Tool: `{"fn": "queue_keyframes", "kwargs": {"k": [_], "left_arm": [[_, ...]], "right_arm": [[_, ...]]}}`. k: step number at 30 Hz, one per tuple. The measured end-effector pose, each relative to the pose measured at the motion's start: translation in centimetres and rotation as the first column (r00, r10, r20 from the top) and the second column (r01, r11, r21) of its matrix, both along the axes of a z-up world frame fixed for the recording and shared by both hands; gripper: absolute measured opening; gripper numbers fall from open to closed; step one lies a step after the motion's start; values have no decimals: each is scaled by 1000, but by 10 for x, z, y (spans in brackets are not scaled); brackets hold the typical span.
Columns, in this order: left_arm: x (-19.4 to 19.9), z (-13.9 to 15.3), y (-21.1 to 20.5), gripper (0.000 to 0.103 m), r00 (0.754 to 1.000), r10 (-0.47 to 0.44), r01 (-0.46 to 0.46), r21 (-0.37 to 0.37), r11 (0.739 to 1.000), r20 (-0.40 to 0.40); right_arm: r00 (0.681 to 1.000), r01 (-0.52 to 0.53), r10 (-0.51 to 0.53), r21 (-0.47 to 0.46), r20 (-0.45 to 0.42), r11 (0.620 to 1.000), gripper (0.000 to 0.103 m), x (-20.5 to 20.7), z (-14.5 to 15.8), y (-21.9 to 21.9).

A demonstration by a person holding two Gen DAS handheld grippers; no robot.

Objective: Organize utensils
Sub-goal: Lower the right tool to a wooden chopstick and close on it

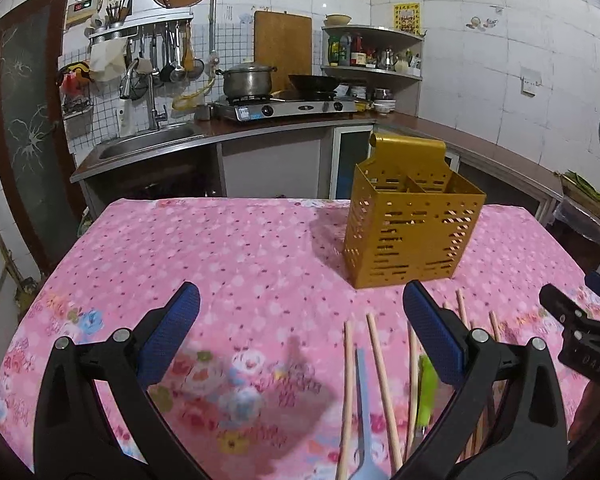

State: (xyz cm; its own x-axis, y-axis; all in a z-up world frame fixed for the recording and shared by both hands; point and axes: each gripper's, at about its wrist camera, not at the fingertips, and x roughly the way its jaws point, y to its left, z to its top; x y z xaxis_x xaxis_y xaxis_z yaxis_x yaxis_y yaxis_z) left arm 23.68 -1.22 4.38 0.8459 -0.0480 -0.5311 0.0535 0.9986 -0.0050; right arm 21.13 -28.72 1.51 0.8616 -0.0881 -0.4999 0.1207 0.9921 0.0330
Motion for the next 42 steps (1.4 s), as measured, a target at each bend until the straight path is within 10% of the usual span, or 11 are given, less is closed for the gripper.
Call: {"fn": "queue_keyframes", "kwargs": {"k": [26,30,42], "left_arm": [[61,-77,-9,98,967,-27,35,24,999,-252],[67,-83,-4,97,952,-49,44,-24,999,-302],[72,-92,-24,48,908,-157,141,-70,987,-388]], "right_arm": [[969,36,-46,-47,-245,998,98,60,-68,-12],[963,29,-34,-22,-267,999,86,60,-72,-14],[935,-18,45,78,-352,997,49,71,-87,-10]]}}
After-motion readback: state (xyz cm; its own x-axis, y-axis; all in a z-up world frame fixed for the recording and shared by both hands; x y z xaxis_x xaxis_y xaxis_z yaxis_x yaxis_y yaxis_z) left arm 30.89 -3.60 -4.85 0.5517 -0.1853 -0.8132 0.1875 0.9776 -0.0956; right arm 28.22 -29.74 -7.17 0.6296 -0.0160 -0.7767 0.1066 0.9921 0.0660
